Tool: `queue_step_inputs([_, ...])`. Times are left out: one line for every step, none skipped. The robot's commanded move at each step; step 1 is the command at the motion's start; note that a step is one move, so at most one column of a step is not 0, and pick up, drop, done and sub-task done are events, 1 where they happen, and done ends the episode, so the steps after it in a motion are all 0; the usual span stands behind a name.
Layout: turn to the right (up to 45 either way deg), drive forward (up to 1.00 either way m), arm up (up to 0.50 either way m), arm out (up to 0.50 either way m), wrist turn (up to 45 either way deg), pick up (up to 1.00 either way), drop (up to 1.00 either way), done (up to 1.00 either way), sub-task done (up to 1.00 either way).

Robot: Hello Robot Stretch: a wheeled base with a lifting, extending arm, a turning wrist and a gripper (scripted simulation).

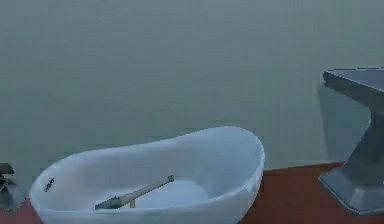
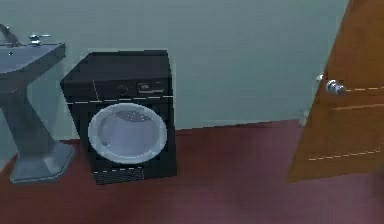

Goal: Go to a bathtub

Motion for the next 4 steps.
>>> queue_step_inputs([-39.0, 0.00, 0.00, 0.00, 0.0, 0.00, 0.00, 0.00, 0.00])
queue_step_inputs([0.0, 0.10, 0.00, 0.00, 0.0, 0.00, 0.00, 0.00, 0.00])
queue_step_inputs([27.0, 0.00, 0.00, 0.00, 0.0, 0.00, 0.00, 0.00, 0.00])
queue_step_inputs([0.0, 0.00, 0.00, 0.00, 0.0, 0.00, 0.00, 1.00, 0.00])
